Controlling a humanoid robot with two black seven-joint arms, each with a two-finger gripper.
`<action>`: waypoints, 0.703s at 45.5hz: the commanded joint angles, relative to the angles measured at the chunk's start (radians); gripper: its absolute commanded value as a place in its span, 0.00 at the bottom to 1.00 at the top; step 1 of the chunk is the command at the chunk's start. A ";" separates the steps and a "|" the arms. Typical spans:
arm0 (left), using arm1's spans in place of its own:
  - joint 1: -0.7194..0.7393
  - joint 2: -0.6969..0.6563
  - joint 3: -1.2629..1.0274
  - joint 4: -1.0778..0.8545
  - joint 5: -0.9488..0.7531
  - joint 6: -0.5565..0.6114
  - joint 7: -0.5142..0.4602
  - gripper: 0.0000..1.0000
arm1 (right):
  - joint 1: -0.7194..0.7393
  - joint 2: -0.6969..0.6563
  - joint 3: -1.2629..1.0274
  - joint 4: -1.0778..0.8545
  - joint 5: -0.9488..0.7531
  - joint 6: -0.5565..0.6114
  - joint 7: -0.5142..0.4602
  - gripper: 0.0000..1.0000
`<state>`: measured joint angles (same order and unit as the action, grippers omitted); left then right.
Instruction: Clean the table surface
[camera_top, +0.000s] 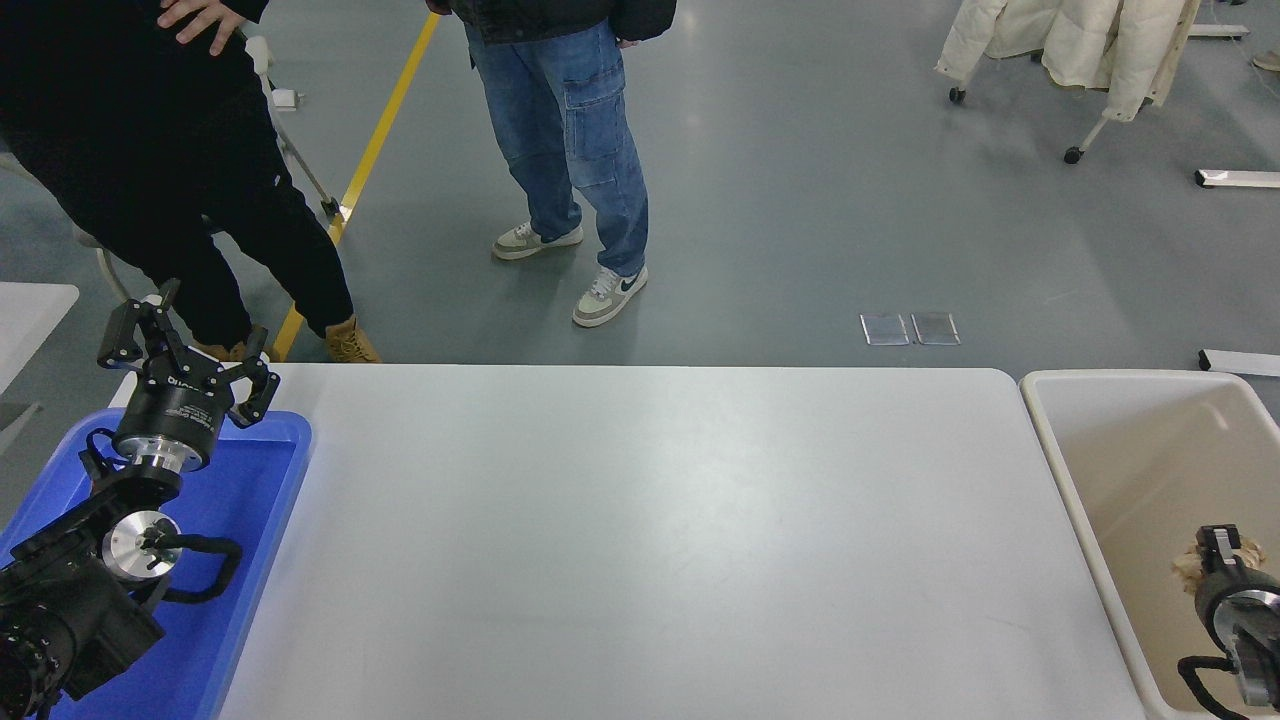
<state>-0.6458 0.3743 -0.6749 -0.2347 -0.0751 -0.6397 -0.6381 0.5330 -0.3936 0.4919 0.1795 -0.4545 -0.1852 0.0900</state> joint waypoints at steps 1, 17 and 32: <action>0.000 0.000 0.000 -0.002 0.000 0.000 0.000 1.00 | 0.008 -0.007 0.030 0.043 0.063 0.004 -0.006 1.00; 0.000 0.000 0.000 0.000 0.000 0.000 0.000 1.00 | 0.012 -0.031 0.030 0.080 0.069 0.001 -0.006 1.00; 0.000 0.000 0.000 0.000 0.000 0.000 0.000 1.00 | 0.013 -0.145 0.088 0.227 0.069 0.001 0.000 1.00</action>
<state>-0.6458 0.3743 -0.6749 -0.2349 -0.0751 -0.6396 -0.6381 0.5447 -0.4577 0.5319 0.2898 -0.3876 -0.1826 0.0850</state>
